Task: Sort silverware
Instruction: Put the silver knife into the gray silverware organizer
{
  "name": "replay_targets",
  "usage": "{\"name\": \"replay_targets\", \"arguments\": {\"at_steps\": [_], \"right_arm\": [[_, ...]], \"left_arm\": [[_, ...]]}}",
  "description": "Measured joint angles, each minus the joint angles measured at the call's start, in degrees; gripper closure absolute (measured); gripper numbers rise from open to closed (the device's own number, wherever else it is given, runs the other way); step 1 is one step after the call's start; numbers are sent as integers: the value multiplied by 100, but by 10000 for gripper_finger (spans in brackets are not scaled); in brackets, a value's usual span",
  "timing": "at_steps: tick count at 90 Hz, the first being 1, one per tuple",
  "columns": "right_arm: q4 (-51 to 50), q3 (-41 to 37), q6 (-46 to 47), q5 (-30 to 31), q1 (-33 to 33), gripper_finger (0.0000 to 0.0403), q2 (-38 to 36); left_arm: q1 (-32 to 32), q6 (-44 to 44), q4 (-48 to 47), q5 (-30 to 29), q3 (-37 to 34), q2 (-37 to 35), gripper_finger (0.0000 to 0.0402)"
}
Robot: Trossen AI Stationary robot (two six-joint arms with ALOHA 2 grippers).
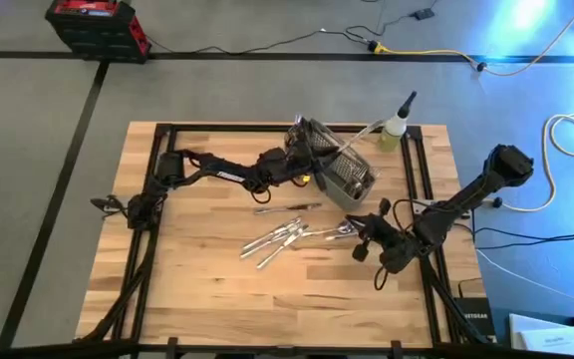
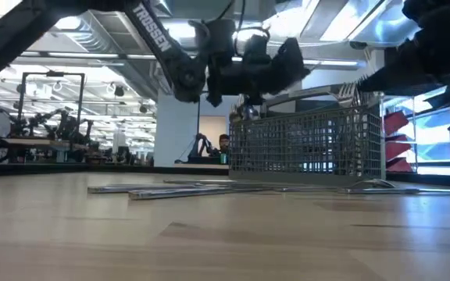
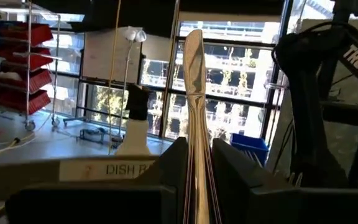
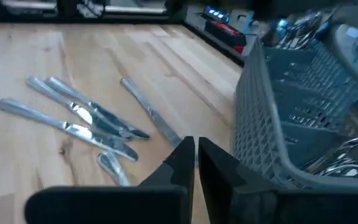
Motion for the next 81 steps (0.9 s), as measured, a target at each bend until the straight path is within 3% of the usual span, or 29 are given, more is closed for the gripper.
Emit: {"name": "replay_targets", "arguments": {"at_steps": [27,53,81], "right_arm": [[4,0,2,166,0,398,0],[6,0,4,164,0,398,0],[2,0,6,153,0,398,0]], "left_arm": [[182,-120,820,1,6,378,359],[219,-369,1104,-28,8,765,359],[224,-53,1023,-96,8,802,351]]}}
